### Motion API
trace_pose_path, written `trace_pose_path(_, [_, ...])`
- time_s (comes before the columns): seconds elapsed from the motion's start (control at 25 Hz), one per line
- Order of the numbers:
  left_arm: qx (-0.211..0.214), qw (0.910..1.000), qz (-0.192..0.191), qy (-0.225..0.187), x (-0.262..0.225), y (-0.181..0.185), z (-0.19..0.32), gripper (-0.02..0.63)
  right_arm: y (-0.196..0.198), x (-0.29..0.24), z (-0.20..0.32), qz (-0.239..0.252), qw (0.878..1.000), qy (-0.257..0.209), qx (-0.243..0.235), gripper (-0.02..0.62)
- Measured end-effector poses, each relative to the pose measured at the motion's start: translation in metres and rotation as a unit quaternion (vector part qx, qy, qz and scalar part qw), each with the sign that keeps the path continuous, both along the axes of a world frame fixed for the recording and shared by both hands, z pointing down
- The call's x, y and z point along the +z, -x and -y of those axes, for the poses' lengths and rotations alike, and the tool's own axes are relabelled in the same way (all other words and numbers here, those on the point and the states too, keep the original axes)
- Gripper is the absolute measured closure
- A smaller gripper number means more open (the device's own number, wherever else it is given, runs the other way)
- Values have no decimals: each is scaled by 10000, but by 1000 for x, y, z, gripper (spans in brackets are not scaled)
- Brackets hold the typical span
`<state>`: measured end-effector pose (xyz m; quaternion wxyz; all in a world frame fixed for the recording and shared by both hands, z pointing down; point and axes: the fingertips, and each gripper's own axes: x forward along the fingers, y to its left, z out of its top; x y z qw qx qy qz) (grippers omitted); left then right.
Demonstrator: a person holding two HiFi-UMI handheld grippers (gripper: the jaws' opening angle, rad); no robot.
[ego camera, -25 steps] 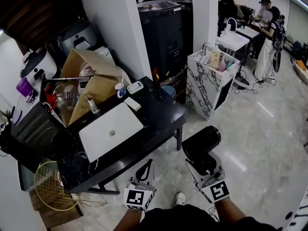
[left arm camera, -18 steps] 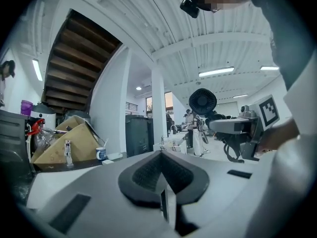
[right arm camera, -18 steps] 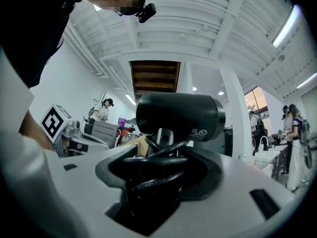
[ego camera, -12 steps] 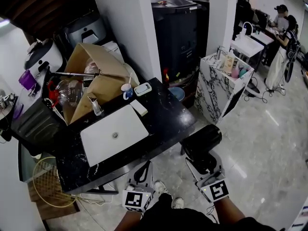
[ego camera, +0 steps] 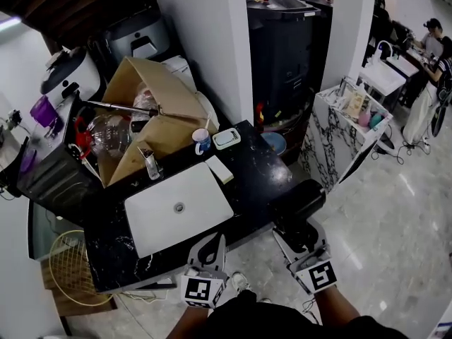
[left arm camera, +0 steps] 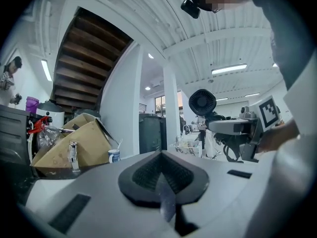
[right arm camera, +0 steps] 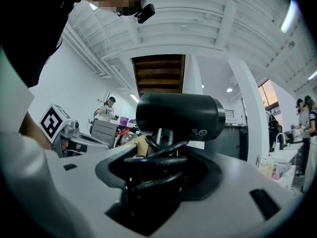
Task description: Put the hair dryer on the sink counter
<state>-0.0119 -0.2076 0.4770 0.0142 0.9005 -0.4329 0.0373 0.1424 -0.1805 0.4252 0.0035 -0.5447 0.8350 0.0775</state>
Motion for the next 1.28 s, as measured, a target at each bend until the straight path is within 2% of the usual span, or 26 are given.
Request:
trace_pose_path(0.4, [-69, 10000, 38, -15, 1, 27, 62, 612, 20, 14, 76, -122, 9993, 322, -121, 339])
trace_pose_path(0.6, [-138, 9999, 24, -39, -1, 41, 79, 612, 22, 29, 103, -535, 9960, 715, -91, 339])
trace_pose_path(0.84, [-371, 9993, 46, 66, 2, 51, 94, 612, 19, 48, 142, -311, 9938, 1052, -191, 339])
trace_pose_path(1.08, [-549, 9984, 101, 12, -8, 50, 108, 612, 12, 87, 188, -710, 9815, 1754, -277, 339])
trace_pose_path(1.28, [-602, 9981, 81, -94, -21, 42, 123, 612, 4, 124, 225, -1219, 9627, 2380, -402, 339])
